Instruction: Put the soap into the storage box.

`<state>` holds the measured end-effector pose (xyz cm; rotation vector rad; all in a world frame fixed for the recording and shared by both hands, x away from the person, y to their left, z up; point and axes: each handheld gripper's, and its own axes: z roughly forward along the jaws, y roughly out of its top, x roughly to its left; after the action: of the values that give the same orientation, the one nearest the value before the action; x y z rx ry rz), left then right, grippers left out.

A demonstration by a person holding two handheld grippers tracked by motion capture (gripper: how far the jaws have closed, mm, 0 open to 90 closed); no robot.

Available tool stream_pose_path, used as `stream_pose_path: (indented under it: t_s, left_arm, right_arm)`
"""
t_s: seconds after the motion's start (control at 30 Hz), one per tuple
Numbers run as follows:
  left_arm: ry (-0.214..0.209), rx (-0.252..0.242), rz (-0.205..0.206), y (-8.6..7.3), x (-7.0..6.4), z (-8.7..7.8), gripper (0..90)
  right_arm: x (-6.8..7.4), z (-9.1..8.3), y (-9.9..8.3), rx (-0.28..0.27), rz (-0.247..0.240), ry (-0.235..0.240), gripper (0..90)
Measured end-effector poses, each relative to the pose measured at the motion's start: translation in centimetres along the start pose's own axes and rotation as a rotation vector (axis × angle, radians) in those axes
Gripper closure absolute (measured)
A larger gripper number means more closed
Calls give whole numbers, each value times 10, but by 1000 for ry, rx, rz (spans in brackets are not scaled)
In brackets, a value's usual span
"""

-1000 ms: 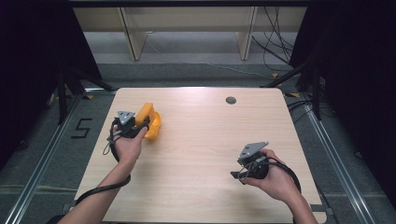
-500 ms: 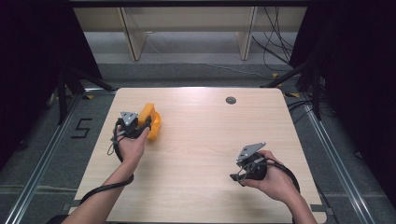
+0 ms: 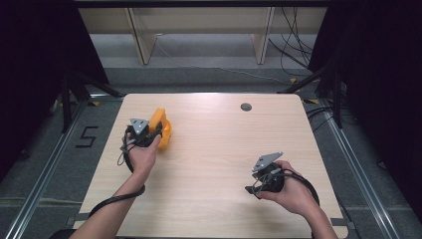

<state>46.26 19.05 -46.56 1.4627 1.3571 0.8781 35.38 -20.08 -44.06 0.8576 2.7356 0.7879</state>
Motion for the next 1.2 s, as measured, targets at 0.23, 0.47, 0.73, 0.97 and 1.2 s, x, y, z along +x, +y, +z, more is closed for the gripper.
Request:
stream_pose_path:
  t_s: [0.23,0.47,0.73,0.97,1.2]
  left_arm:
    - [-1,-8,7,-1,0,1,603]
    - [-6,-13,7,-2,-1,3,602]
    - [-7,-32,-4,-7,0,6,602]
    - [-5,-41,-9,-14,-1,9,602]
    - [0,-45,-21,-22,0,12,602]
  right_arm:
    - [1,1,0,8,5,7,460]
    - [2,2,0,22,11,7,458]
    - [1,2,-1,31,12,28,458]
    - [1,4,-1,32,-5,29,458]
    - [2,5,-1,41,1,30,458]
